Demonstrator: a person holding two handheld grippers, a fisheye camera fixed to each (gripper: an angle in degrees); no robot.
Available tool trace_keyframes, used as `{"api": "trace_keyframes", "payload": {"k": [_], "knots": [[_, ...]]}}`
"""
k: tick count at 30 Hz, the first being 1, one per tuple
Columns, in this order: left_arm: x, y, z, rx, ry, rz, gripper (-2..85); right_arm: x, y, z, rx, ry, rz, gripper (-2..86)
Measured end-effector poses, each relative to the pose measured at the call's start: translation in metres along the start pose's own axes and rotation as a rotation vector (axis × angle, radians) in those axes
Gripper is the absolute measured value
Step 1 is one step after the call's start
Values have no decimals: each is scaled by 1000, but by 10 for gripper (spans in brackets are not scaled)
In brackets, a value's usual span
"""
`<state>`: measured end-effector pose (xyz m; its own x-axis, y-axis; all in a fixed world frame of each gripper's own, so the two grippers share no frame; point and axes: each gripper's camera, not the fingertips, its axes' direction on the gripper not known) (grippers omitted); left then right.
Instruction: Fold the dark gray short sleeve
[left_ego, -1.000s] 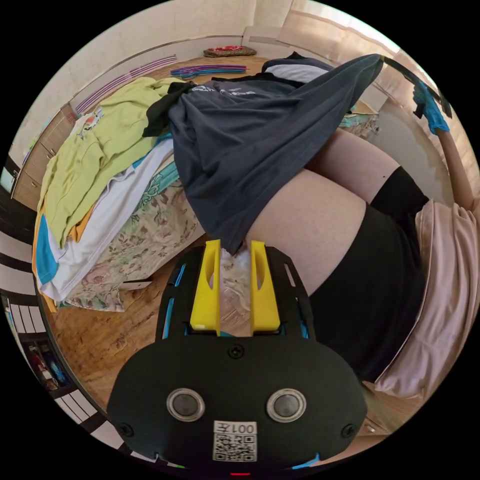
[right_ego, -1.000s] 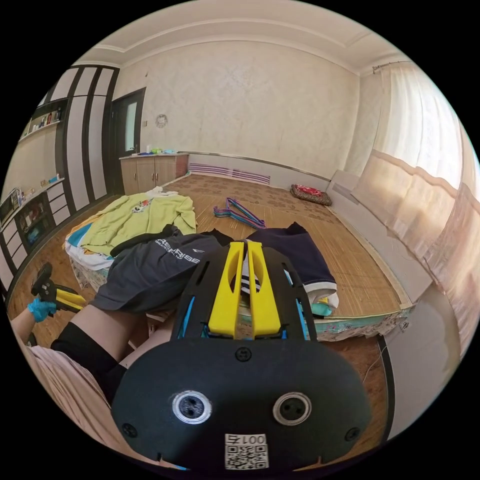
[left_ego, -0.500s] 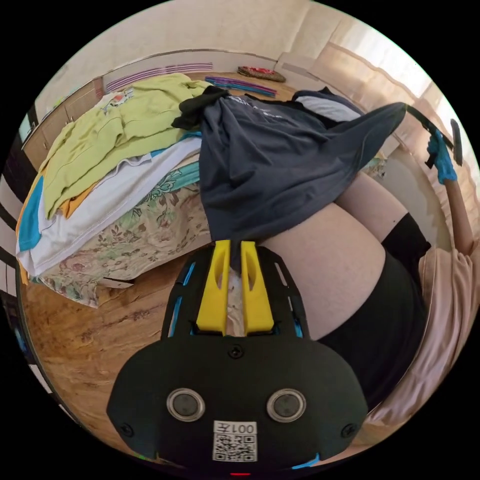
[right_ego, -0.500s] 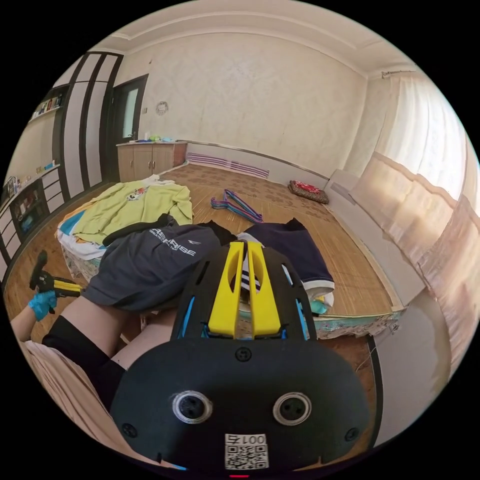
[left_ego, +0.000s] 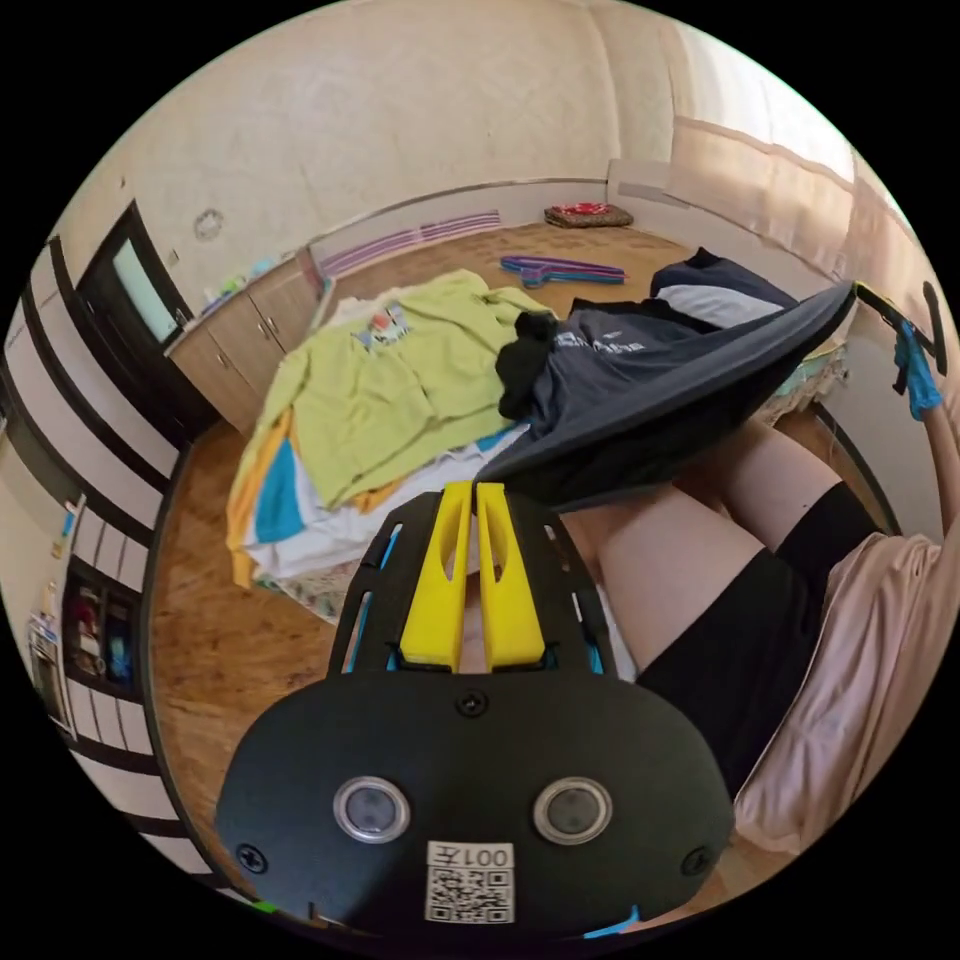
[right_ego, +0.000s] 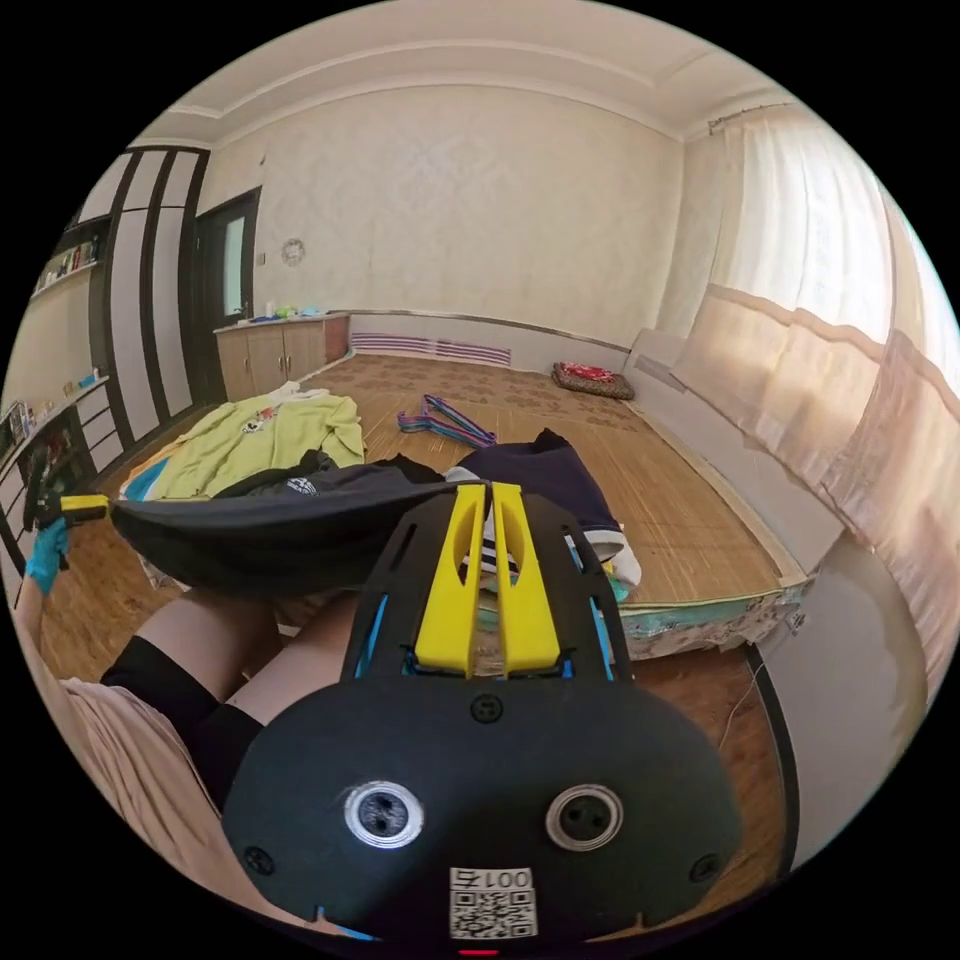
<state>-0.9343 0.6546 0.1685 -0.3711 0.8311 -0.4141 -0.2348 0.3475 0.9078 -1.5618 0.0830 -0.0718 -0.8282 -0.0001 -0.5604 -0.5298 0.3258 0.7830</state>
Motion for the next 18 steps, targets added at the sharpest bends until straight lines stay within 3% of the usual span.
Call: {"api": "trace_keyframes", "payload": {"k": [5, 12, 18], "knots": [[11, -17, -41, -71, 10, 156, -16, 20, 16, -6, -73, 65, -34, 10], [54, 14, 9, -399, 170, 330, -17, 30, 110, 54, -457, 4, -67, 9], [35, -16, -34, -304, 62, 304, -16, 26, 93, 46, -369, -32, -128, 9]]}}
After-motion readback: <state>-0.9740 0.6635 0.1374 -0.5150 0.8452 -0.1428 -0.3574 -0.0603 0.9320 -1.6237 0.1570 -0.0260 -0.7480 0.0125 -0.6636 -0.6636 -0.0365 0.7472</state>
